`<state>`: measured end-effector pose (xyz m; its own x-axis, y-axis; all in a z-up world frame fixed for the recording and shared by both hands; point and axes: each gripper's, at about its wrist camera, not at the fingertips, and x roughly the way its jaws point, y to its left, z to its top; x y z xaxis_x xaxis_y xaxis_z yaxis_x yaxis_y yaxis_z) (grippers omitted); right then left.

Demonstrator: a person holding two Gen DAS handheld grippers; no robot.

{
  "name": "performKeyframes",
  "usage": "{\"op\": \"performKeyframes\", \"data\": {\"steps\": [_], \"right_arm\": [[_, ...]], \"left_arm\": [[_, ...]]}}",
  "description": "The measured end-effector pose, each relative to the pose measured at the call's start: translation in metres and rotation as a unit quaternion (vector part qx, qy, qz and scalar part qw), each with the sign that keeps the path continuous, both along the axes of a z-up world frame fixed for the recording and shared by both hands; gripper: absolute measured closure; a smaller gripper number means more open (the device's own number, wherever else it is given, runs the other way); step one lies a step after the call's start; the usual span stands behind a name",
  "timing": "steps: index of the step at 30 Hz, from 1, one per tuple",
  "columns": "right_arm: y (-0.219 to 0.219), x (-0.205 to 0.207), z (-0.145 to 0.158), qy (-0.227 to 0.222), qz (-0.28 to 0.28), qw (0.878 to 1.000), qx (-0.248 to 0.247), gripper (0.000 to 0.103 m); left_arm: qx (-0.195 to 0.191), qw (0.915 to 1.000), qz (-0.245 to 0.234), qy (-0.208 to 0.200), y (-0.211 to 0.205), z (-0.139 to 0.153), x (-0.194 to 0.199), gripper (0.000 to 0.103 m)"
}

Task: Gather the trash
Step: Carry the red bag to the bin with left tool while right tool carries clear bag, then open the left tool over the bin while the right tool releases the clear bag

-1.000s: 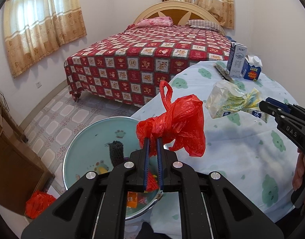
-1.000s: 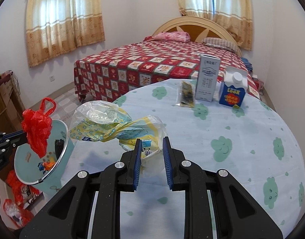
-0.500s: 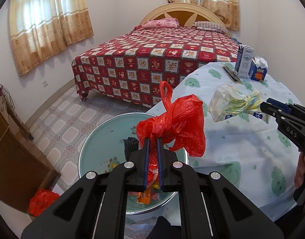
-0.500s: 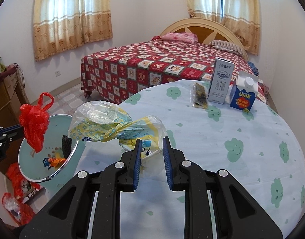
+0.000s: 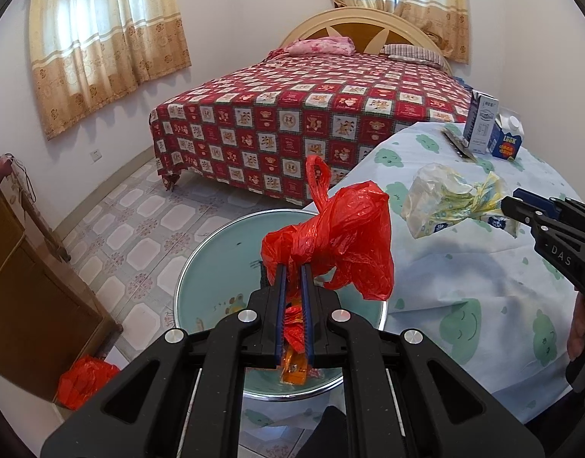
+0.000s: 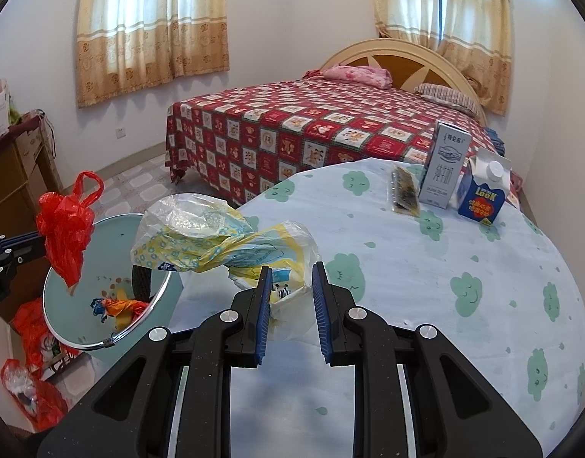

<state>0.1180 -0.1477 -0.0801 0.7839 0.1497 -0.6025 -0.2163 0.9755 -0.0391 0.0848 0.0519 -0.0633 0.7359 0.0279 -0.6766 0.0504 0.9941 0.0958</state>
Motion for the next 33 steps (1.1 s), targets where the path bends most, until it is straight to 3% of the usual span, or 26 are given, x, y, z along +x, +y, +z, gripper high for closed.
{"op": "performKeyframes", "data": {"steps": [33], "right_arm": [[0.059,0.006,-0.001,-0.001,0.048,0.999,-0.025,0.081]], "left_arm": [[-0.008,0.9985,0.054,0.005,0.057,-0.009,-0.004,0.095]]}}
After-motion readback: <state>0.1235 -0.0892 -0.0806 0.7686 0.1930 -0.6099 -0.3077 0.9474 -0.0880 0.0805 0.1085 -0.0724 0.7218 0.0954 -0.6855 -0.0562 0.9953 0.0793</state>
